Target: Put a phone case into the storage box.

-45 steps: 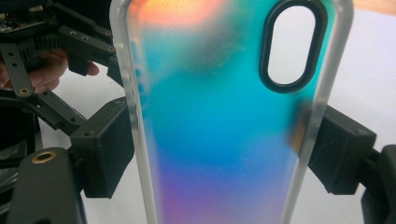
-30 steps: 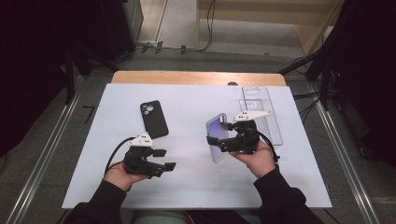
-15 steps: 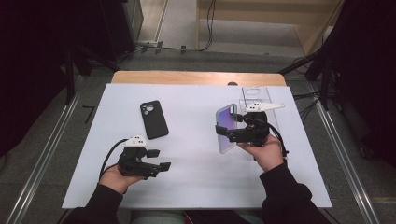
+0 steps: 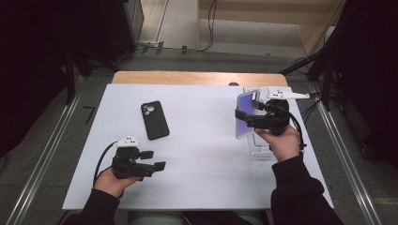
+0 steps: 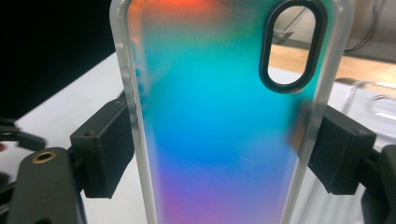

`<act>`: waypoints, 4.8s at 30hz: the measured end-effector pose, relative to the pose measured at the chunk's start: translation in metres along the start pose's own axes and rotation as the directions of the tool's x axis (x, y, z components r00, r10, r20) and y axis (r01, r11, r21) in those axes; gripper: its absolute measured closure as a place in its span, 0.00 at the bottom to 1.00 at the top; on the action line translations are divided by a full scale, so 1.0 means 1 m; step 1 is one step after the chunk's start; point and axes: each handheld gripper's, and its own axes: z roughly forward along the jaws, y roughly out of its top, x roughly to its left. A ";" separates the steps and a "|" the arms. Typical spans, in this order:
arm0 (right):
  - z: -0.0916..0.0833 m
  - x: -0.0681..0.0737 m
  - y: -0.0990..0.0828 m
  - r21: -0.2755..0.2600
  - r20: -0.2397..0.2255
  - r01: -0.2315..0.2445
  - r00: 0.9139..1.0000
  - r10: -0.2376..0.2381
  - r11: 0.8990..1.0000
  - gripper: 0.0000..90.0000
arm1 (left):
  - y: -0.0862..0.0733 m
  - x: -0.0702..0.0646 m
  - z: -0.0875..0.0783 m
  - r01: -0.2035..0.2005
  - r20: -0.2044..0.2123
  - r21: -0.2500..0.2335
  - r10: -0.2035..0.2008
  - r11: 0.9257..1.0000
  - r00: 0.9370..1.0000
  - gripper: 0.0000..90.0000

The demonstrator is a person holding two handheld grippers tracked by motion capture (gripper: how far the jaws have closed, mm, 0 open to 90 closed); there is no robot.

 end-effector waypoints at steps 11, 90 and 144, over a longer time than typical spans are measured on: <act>-0.006 -0.021 0.004 -0.024 0.095 -0.020 0.995 0.022 1.000 0.18 | -0.003 0.002 -0.004 0.036 -0.041 -0.029 -0.037 0.999 0.998 0.29; 0.120 -0.147 0.025 -0.006 0.411 -0.170 0.898 0.158 0.985 0.17 | -0.009 0.001 -0.009 0.019 -0.076 -0.054 -0.024 0.998 0.997 0.30; 0.060 -0.092 0.030 0.044 0.271 -0.118 0.957 0.102 0.992 0.14 | 0.010 0.002 -0.007 0.020 -0.062 -0.067 -0.024 0.998 0.998 0.33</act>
